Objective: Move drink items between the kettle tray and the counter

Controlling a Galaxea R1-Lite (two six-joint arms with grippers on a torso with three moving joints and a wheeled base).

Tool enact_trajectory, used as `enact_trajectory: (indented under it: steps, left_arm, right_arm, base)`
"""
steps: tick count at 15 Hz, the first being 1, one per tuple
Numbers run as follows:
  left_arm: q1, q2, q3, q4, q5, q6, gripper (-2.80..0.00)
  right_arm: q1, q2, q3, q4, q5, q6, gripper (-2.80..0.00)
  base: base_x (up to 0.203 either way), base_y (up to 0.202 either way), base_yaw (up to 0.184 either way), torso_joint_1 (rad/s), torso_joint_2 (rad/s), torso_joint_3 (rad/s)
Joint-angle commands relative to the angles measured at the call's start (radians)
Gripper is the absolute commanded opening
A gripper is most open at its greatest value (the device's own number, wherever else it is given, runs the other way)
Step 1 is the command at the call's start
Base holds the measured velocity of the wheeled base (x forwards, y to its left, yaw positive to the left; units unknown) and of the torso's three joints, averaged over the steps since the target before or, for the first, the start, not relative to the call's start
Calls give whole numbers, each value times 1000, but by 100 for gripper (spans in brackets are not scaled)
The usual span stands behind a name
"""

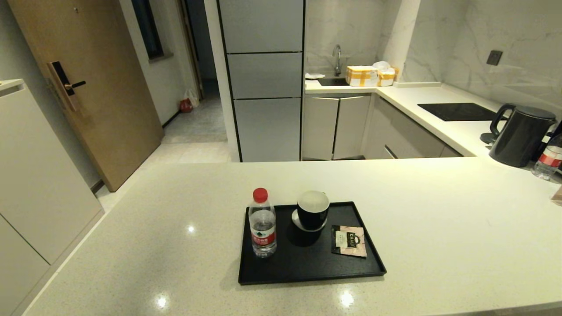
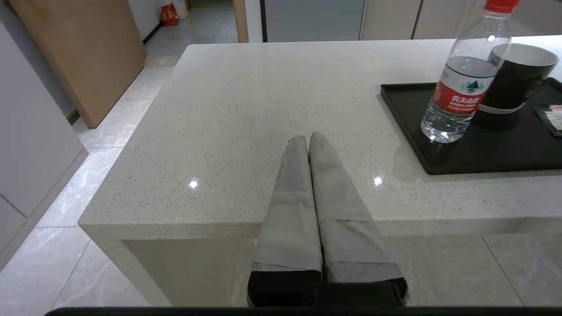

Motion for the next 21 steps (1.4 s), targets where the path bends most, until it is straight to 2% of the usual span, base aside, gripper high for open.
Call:
enact_trajectory:
  steps: [1,3,4,7,9,11,14,21]
  left_arm:
    - [0,-2,2,0,0,-1,-280]
    - [0,-2,2,0,0,-1,-280]
    - [0,-2,2,0,0,0,-280]
    - [0,-2,2,0,0,-1,-280]
    - [0,-2,2,0,0,0,-280]
    - [0,-2,2,0,0,0,-280]
    - [0,-2,2,0,0,-1,-280]
    - [0,-2,2,0,0,0,-280]
  right_arm:
    - [-49,-358,0,117,171,-28,-280]
    - [-67,-425,58,90,434,-43,-280]
    - [-71,-423,144,26,512,-49,-280]
    - [-77,-420,537,-281,632,-127,-280]
    - [-79,-419,712,-369,654,-191,-280]
    - [-81,-417,722,-446,665,-245,-280]
    - [-82,-417,710,-394,660,-175,-280]
    - [-82,-417,715,-414,661,-168,-280]
  base:
    - [0,0,0,0,0,0]
    - [0,0,0,0,0,0]
    - [0,0,0,0,0,0]
    - [0,0,0,0,0,0]
    - [0,0,0,0,0,0]
    - [0,0,0,0,0,0]
    - [0,0,0,0,0,0]
    - [0,0,0,0,0,0]
